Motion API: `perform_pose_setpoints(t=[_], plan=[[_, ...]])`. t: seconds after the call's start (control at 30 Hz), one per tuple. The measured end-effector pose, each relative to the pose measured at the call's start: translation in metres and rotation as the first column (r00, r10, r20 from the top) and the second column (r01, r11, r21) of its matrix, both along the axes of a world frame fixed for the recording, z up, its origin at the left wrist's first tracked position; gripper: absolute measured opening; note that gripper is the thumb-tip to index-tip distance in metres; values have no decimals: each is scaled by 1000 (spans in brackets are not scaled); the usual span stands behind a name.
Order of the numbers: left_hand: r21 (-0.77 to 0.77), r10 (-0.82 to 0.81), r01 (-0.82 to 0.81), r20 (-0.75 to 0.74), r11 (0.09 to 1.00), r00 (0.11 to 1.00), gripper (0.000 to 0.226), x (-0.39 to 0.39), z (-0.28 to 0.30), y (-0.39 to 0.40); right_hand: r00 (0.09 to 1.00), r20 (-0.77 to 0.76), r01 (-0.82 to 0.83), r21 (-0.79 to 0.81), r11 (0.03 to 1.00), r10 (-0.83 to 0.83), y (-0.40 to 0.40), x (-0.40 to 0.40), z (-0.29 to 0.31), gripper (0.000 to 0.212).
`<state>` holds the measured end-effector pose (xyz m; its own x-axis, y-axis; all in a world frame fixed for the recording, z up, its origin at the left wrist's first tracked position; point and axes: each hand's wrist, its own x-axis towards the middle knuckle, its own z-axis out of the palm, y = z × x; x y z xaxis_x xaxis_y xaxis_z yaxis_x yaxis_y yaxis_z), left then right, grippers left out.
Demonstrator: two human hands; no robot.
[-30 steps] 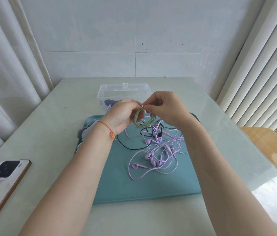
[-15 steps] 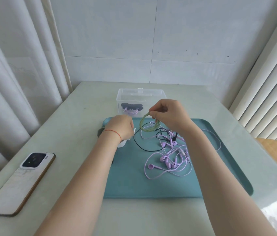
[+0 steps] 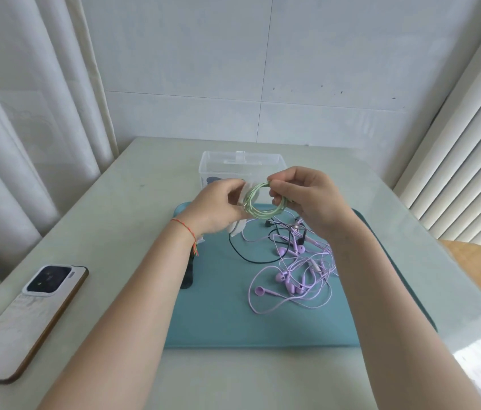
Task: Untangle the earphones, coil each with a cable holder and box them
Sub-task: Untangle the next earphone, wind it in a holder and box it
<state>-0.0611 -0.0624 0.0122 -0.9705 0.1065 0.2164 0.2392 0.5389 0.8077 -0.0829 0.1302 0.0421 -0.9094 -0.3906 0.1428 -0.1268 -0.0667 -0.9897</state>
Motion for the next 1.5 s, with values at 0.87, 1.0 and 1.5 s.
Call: perform_pose_setpoints(t=[0.87, 1.0, 1.5], plan=[[316, -155, 98, 162, 944, 975, 63, 18, 26, 20, 990, -16, -141, -48, 989, 140, 18, 3, 14, 10], [213, -71, 40, 138, 976, 988, 48, 18, 27, 23, 984, -26, -176, -44, 983, 175, 20, 3, 15, 8], [36, -14, 18, -132, 999, 991, 57, 18, 37, 39, 988, -39, -153, -27, 988, 152, 28, 2, 21, 7]])
